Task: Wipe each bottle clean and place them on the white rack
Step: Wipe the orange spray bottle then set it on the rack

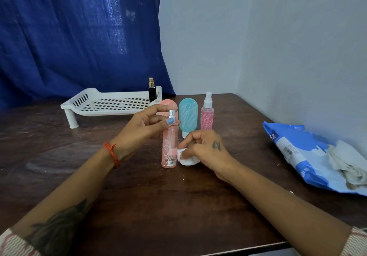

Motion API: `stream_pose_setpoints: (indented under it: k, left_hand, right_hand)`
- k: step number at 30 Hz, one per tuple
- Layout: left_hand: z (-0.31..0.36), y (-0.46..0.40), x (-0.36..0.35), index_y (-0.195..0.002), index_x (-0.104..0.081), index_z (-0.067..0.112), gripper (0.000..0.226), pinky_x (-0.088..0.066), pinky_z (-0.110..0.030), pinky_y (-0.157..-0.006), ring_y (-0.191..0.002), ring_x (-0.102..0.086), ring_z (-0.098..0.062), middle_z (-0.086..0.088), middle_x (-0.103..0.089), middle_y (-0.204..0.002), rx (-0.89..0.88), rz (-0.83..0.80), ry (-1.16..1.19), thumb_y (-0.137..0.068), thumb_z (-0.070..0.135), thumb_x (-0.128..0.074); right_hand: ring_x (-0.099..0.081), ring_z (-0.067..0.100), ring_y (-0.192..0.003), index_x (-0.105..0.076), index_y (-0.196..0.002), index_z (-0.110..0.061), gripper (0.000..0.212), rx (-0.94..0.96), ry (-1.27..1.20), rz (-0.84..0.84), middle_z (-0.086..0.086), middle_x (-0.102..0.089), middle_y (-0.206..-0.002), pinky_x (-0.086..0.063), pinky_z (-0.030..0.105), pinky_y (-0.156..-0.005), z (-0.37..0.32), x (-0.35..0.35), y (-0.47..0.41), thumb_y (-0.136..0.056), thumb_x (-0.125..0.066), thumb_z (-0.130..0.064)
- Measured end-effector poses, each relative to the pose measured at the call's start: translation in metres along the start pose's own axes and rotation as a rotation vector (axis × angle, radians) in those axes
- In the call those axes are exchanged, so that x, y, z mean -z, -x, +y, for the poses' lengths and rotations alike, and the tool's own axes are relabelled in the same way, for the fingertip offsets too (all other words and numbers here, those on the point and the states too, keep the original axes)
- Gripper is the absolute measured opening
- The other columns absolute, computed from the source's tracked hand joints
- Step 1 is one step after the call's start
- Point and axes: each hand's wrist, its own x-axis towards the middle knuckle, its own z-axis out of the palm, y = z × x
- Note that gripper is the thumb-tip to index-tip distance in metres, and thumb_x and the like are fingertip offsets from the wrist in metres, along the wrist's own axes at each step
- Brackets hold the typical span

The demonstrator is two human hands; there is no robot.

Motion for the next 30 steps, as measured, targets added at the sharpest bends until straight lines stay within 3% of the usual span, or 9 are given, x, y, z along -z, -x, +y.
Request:
stream_pose_setpoints:
  k: [2,6,11,17,19,22,30]
  left_hand:
    - [0.0002,0.0005,0.0000,-0.106,-0.057,0.021,0.032,-0.057,-0.026,-0.076,-0.087,-0.070,-0.011,0.004,-0.075,-0.088,0.003,-0.006,0.011,-0.074,0.022,-0.060]
    - [0.0001,0.0007,0.0003,-0.107,-0.059,0.023,0.033,-0.057,-0.027,-0.079,-0.089,-0.069,-0.012,0.002,-0.074,-0.089,0.011,-0.012,0.006,-0.075,0.022,-0.061]
    - [0.0006,0.0009,0.0006,-0.105,-0.059,0.023,0.032,-0.057,-0.026,-0.076,-0.085,-0.070,-0.012,0.002,-0.074,-0.088,0.020,-0.017,0.019,-0.073,0.022,-0.061]
    - [-0.0006,0.0007,-0.0004,-0.106,-0.058,0.024,0.033,-0.058,-0.027,-0.076,-0.088,-0.071,-0.014,0.000,-0.075,-0.092,0.038,0.003,0.016,-0.073,0.024,-0.062]
    - [-0.0014,0.0005,-0.0004,-0.106,-0.058,0.025,0.033,-0.058,-0.028,-0.078,-0.088,-0.070,-0.015,-0.001,-0.075,-0.092,0.039,0.010,0.009,-0.073,0.025,-0.062]
    - [-0.0028,0.0003,0.0002,-0.106,-0.056,0.025,0.033,-0.057,-0.030,-0.079,-0.089,-0.071,-0.017,-0.003,-0.075,-0.092,0.051,0.025,-0.005,-0.073,0.026,-0.062]
    - [-0.0021,0.0000,-0.0010,-0.105,-0.053,0.024,0.021,-0.055,-0.020,-0.065,-0.080,-0.071,-0.012,0.001,-0.075,-0.084,0.058,0.028,-0.017,-0.086,0.014,-0.057]
  right_hand:
    - [-0.064,0.008,-0.078,-0.069,-0.076,-0.018,0.016,0.066,-0.054,0.096,-0.007,-0.068,-0.078,-0.050,0.020,-0.068,-0.0009,0.0003,-0.0004,-0.072,-0.073,-0.003]
    - [-0.065,0.006,-0.088,-0.069,-0.093,-0.019,0.014,0.298,-0.124,0.248,-0.008,-0.069,-0.093,-0.054,0.020,-0.078,-0.0025,0.0010,-0.0021,-0.081,-0.069,-0.014]
    - [-0.062,0.000,-0.091,-0.068,-0.092,-0.023,0.013,0.314,-0.071,0.237,-0.018,-0.065,-0.091,-0.051,0.014,-0.077,-0.0006,-0.0014,-0.0031,-0.082,-0.069,-0.015]
    - [-0.062,0.002,-0.085,-0.068,-0.080,-0.025,0.014,0.238,0.062,0.181,-0.020,-0.063,-0.082,-0.052,0.020,-0.078,0.0045,-0.0009,-0.0040,-0.078,-0.071,-0.011]
    - [-0.061,0.002,-0.086,-0.070,-0.077,-0.023,0.014,0.242,-0.010,0.231,-0.017,-0.065,-0.082,-0.052,0.023,-0.079,0.0034,0.0003,-0.0047,-0.077,-0.071,-0.009]
    - [-0.060,0.005,-0.090,-0.070,-0.078,-0.023,0.012,0.345,-0.101,0.323,-0.016,-0.065,-0.083,-0.051,0.023,-0.082,0.0026,0.0032,-0.0069,-0.075,-0.075,-0.012]
    - [-0.063,0.001,-0.083,-0.072,-0.085,-0.016,0.014,0.578,0.136,0.261,-0.014,-0.066,-0.085,-0.048,0.010,-0.073,0.0036,-0.0031,-0.0024,-0.074,-0.076,-0.009]
